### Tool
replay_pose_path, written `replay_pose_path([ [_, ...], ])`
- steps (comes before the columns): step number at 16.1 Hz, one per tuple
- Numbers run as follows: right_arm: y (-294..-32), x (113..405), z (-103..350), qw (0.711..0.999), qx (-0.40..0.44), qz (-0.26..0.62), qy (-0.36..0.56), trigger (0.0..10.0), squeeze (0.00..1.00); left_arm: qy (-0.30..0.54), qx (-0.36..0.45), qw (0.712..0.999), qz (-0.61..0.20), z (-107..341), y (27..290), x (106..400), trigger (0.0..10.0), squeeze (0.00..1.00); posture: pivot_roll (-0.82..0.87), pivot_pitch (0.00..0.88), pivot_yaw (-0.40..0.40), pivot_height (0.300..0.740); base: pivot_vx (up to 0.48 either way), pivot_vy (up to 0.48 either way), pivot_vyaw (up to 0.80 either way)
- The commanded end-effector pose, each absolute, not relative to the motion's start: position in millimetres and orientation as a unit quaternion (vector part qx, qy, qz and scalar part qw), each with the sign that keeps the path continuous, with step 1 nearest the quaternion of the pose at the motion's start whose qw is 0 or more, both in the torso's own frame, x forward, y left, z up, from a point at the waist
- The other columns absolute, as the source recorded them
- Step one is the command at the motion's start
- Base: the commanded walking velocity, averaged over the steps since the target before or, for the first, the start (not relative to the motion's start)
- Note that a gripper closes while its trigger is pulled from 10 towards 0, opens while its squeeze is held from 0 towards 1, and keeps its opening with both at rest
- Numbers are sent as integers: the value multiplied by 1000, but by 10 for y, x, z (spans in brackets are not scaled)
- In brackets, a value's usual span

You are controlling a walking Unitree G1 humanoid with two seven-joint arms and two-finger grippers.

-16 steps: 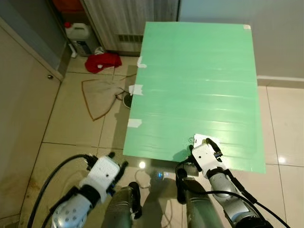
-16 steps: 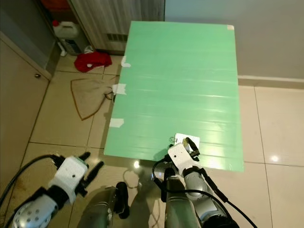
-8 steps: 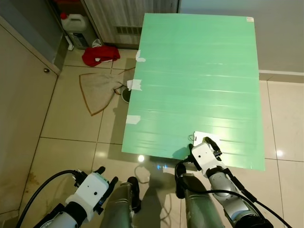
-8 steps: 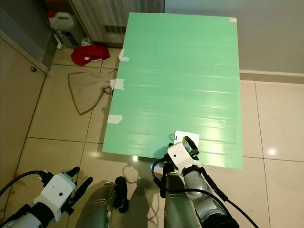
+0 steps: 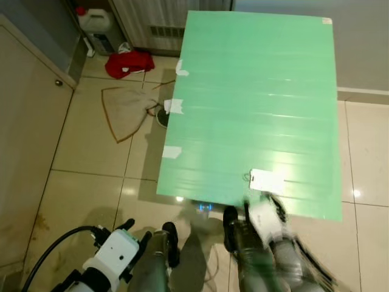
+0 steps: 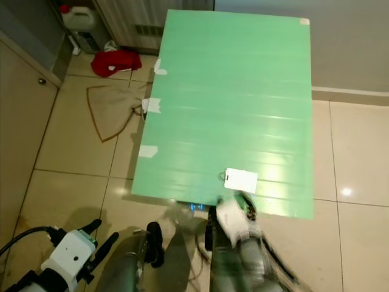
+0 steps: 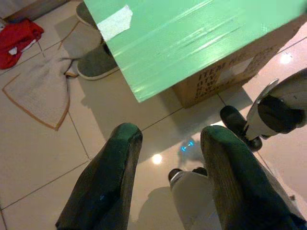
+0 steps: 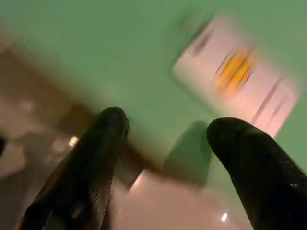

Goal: Hang keys on a hook

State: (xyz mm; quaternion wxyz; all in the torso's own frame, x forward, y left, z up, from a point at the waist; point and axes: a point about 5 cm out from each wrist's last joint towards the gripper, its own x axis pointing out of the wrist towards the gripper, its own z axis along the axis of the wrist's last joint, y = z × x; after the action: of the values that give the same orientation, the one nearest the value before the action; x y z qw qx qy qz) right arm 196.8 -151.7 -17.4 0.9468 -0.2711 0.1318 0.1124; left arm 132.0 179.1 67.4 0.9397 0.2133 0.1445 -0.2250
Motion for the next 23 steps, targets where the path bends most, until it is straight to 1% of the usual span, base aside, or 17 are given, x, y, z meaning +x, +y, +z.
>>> replay_pose_path([
  [1, -1486, 1781, -271, 938, -276, 134, 159, 10000, 0, 160, 214, 936, -230, 633, 1785, 1234, 10000, 0, 113, 484, 54, 736, 0, 0, 0],
  [3, -1463, 1728, -226, 939, -278, 136, 150, 10000, 0, 157, 216, 936, -230, 642, 1792, 1245, 10000, 0, 104, 483, 56, 736, 0, 0, 0],
  [4, -1442, 1764, -156, 939, -287, 137, 130, 10000, 0, 156, 217, 936, -228, 640, 1797, 1260, 10000, 0, 101, 479, 56, 736, 0, 0, 0],
  [5, -1428, 1862, -42, 942, -295, 128, 98, 10000, 0, 152, 217, 937, -229, 644, 1788, 1279, 10000, 0, 100, 479, 57, 736, 0, 0, 0],
  [6, -1419, 2031, 170, 948, -295, 106, 53, 10000, 0, 147, 217, 937, -230, 650, 1771, 1301, 10000, 0, 99, 475, 58, 736, 0, 0, 0],
  [8, -1402, 2186, 382, 956, -279, 94, 17, 10000, 0, 145, 215, 938, -231, 651, 1754, 1301, 10000, 0, 98, 473, 56, 736, 0, 0, 0],
  [10, -1388, 2245, 411, 961, -258, 95, 21, 10000, 0, 147, 213, 938, -232, 641, 1739, 1283, 10000, 0, 99, 471, 55, 736, 0, 0, 0],
  [12, -1395, 2332, 318, 957, -265, 108, 42, 10000, 0, 147, 211, 938, -233, 640, 1722, 1282, 10000, 0, 105, 472, 56, 736, 0, 0, 0],
  [13, -1413, 2421, 236, 952, -277, 118, 60, 10000, 0, 146, 211, 938, -232, 652, 1719, 1280, 10000, 0, 121, 478, 62, 736, 0, 0, 0],
  [17, -1399, 2563, 173, 943, -299, 131, 71, 10000, 0, 152, 213, 939, -222, 679, 1766, 1207, 10000, 0, 151, 486, 64, 736, 0, 0, 0],
  [19, -1385, 2577, 165, 942, -301, 135, 65, 10000, 0, 153, 212, 940, -221, 676, 1754, 1184, 10000, 0, 150, 484, 59, 736, 0, 0, 0],
  [23, -1334, 2505, 80, 944, -290, 141, 74, 10000, 0, 151, 210, 941, -219, 667, 1731, 1201, 10000, 0, 138, 474, 51, 736, 0, 0, 0],
])
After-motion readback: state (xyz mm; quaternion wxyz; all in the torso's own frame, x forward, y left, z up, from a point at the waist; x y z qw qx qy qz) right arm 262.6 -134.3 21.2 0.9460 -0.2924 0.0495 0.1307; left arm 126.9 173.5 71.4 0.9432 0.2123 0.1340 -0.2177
